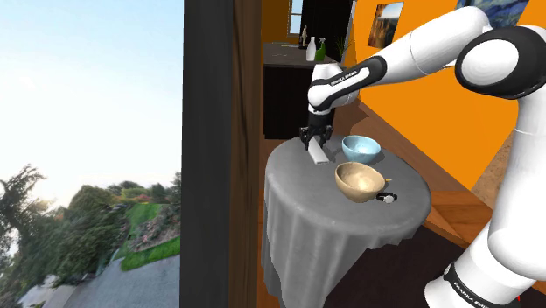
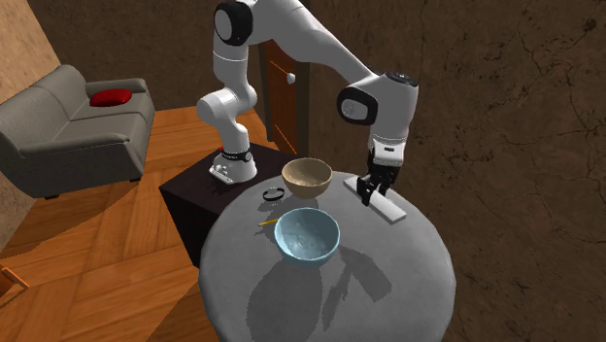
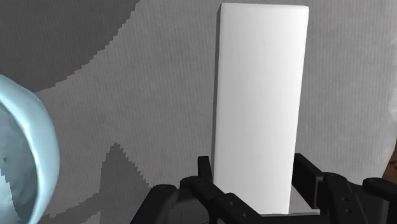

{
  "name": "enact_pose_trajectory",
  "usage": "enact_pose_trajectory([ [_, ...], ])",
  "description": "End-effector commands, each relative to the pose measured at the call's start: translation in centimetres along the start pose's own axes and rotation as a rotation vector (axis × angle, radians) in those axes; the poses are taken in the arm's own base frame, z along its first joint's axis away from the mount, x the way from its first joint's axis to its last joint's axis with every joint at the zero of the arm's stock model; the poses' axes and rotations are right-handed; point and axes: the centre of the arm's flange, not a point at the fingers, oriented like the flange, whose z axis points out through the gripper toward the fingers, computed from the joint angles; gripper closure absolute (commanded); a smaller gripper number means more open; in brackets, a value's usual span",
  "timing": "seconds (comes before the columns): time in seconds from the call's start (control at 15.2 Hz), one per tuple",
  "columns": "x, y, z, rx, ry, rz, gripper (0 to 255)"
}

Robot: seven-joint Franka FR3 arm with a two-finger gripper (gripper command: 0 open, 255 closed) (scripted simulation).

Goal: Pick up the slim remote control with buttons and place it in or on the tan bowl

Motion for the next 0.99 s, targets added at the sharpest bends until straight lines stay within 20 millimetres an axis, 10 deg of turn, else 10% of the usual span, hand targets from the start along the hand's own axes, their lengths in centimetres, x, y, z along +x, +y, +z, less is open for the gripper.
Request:
enact_pose_trajectory([
  [0.0, 0.0, 0.0, -1.1, 0.000, 0.000, 0.000, 255],
  [0.92, 0.0, 0.1, -8.5, 0.000, 0.000, 0.000, 255],
])
